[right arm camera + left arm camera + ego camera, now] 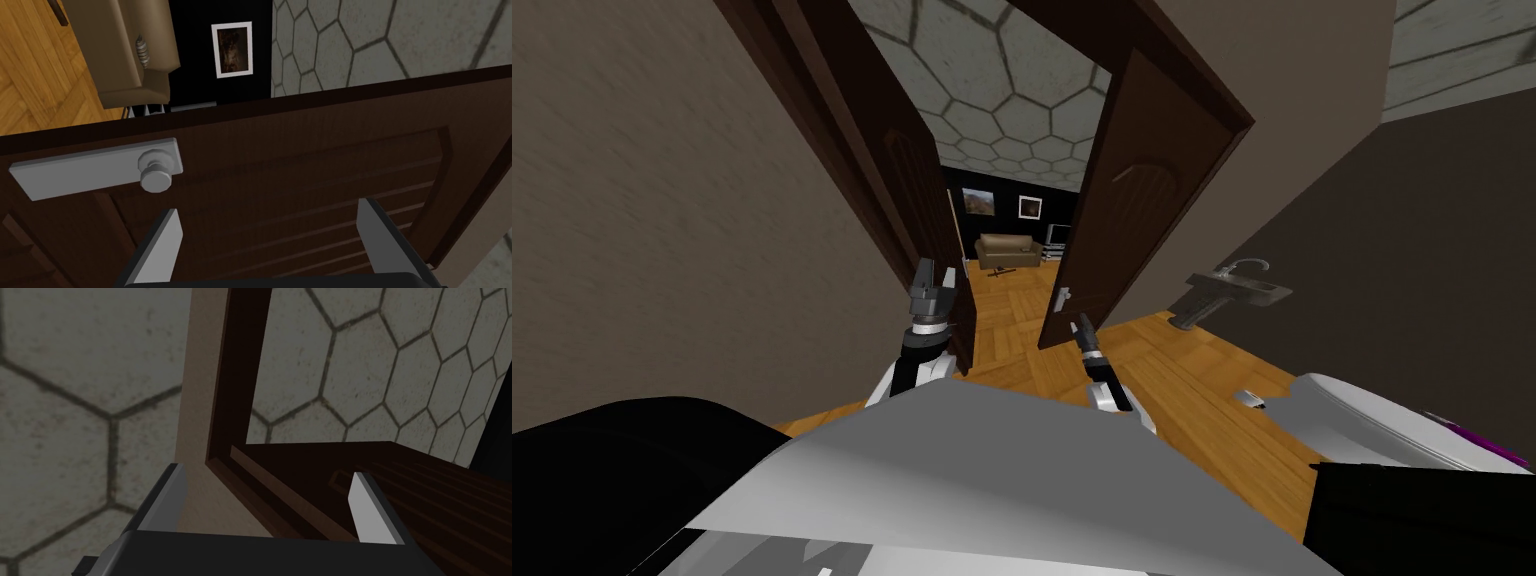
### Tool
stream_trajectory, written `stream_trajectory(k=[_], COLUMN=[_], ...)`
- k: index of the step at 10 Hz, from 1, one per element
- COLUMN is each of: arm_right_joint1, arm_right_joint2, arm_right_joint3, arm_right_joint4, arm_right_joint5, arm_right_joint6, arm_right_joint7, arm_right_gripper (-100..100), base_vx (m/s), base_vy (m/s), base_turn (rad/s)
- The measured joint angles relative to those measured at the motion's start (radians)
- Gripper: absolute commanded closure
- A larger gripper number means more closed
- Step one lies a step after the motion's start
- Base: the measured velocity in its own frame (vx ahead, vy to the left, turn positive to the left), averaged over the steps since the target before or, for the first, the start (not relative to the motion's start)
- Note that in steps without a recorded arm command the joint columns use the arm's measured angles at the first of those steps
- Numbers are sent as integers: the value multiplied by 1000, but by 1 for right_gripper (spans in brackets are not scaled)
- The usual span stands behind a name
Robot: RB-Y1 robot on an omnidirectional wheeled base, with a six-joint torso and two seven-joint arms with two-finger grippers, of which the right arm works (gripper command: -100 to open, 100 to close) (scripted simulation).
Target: Push the door open
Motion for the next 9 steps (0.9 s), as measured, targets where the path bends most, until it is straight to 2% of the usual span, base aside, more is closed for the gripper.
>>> stream_trajectory(k=[2, 4, 9], arm_right_joint1=[-28, -52, -113], arm_right_joint2=[-28, -66, -133], arm_right_joint3=[22, 41, 89], arm_right_joint4=[58, 116, 249], arm_right_joint5=[-19, -39, -82], arm_right_joint6=[-6, -18, -38], arm_right_joint7=[-18, -43, -86], arm_right_gripper=[-100, -100, -100], base_vx=[73, 64, 69], base_vy=[-87, -85, -87], base_turn=[128, 118, 112])
